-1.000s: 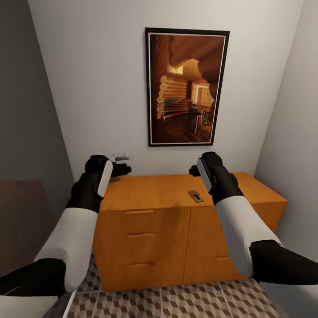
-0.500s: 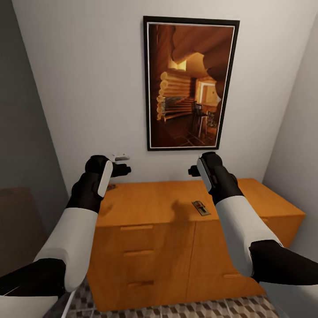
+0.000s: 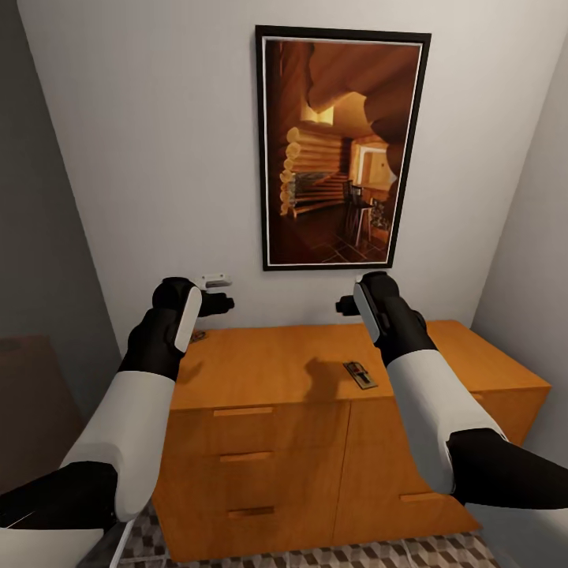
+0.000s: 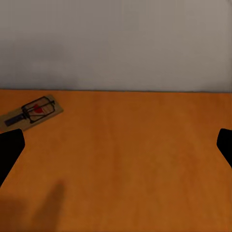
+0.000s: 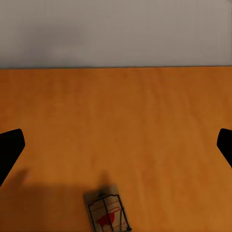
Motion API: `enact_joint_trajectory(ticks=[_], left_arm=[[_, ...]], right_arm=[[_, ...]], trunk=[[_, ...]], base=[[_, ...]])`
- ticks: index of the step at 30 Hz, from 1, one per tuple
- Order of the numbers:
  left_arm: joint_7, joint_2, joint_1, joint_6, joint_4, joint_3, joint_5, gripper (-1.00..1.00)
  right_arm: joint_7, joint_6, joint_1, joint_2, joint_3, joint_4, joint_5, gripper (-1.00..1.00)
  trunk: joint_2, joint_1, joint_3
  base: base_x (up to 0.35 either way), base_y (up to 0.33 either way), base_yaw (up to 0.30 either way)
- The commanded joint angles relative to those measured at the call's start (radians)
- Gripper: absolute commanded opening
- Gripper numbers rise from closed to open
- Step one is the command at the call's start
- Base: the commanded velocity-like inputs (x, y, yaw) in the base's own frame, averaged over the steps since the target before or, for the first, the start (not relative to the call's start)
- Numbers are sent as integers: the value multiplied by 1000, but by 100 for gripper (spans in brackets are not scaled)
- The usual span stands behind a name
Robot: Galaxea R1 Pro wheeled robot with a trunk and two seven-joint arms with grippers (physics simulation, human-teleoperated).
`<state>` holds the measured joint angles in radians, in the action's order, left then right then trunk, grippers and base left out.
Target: Take the four mousetraps from the cabinet in the bathroom and place them on the bathroom floor. Make sure all four end up on the same floor surface, and ensure that at least two of them are either under or directly next to the same bathroom sink.
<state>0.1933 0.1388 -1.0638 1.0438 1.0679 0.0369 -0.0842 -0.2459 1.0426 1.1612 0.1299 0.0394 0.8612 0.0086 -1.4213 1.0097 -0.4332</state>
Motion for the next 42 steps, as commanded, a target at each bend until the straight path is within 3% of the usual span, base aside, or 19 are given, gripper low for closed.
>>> enact_joint_trajectory(ticks=[1,23,33,42], left_arm=[[8,1,-1,3,1,2,-9,100],[10,0,-1,3,-20,3,-10,100],[12,-1,-1,3,-23,2,17,100],[12,-1,-1,2,-35,2,35,100]], right_arm=[[2,5,0,0,2,0,0,100],[25,5,-6,-3,1,-23,3,100],[26,5,-6,-3,2,-41,2,100],[64,5,-6,-4,4,-119,3,100]], trunk=[[-1,0,-1],[-1,0,-1],[-1,0,-1],[-1,0,-1]], base=[[7,0,0],[-45,0,0],[-80,0,0],[-11,0,0]])
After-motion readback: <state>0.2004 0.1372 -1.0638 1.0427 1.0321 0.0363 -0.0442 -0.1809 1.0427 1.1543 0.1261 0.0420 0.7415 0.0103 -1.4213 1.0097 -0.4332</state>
